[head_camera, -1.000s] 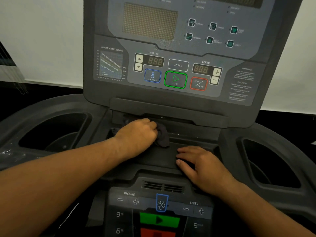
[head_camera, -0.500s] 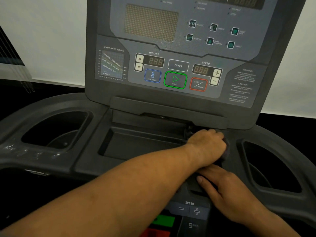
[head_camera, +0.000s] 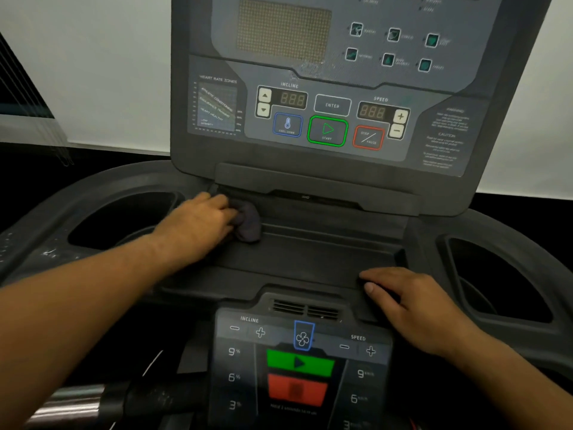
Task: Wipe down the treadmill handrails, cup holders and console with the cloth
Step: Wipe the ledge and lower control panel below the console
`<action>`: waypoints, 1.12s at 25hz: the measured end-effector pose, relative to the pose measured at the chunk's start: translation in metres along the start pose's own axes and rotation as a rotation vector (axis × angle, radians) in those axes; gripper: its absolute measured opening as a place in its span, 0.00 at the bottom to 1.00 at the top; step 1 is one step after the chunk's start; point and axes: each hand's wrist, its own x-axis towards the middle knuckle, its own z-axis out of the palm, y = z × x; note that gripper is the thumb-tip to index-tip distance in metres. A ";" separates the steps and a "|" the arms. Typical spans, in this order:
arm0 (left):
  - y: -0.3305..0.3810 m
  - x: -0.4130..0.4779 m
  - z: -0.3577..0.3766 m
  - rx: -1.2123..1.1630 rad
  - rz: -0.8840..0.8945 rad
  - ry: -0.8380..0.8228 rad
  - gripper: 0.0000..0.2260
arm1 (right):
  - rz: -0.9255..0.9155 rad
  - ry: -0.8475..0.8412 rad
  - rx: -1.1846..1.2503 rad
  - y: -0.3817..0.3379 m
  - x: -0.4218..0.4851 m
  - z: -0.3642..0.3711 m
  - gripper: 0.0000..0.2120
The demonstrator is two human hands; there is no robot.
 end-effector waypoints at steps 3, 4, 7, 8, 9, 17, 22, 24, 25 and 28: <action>0.001 -0.001 -0.005 0.023 -0.139 -0.024 0.13 | -0.007 0.001 -0.041 0.001 0.015 -0.002 0.13; 0.006 0.000 -0.006 0.004 -0.193 -0.020 0.13 | 0.006 0.015 -0.035 0.003 0.019 0.000 0.14; 0.026 0.006 -0.009 0.057 -0.332 -0.078 0.13 | 0.038 0.070 0.003 0.006 0.024 0.008 0.14; 0.033 0.007 -0.011 0.093 -0.372 -0.109 0.14 | 0.045 0.076 0.008 0.008 0.023 0.010 0.15; 0.037 0.009 -0.014 0.125 -0.408 -0.138 0.14 | 0.053 0.079 0.012 0.009 0.023 0.010 0.15; 0.019 0.001 -0.012 0.028 -0.531 -0.124 0.12 | 0.065 0.095 -0.103 0.005 0.037 0.014 0.18; 0.028 0.008 -0.010 0.017 -0.313 -0.110 0.13 | -0.002 0.075 -0.120 0.002 0.044 0.016 0.20; 0.041 0.018 -0.014 -0.046 -0.262 -0.113 0.14 | 0.007 0.078 -0.111 0.001 0.042 0.016 0.18; 0.053 0.023 -0.018 -0.078 -0.225 -0.104 0.14 | 0.010 0.079 -0.109 0.001 0.042 0.015 0.18; 0.086 0.043 -0.027 -0.100 -0.057 -0.074 0.14 | 0.006 0.078 -0.113 0.002 0.042 0.015 0.17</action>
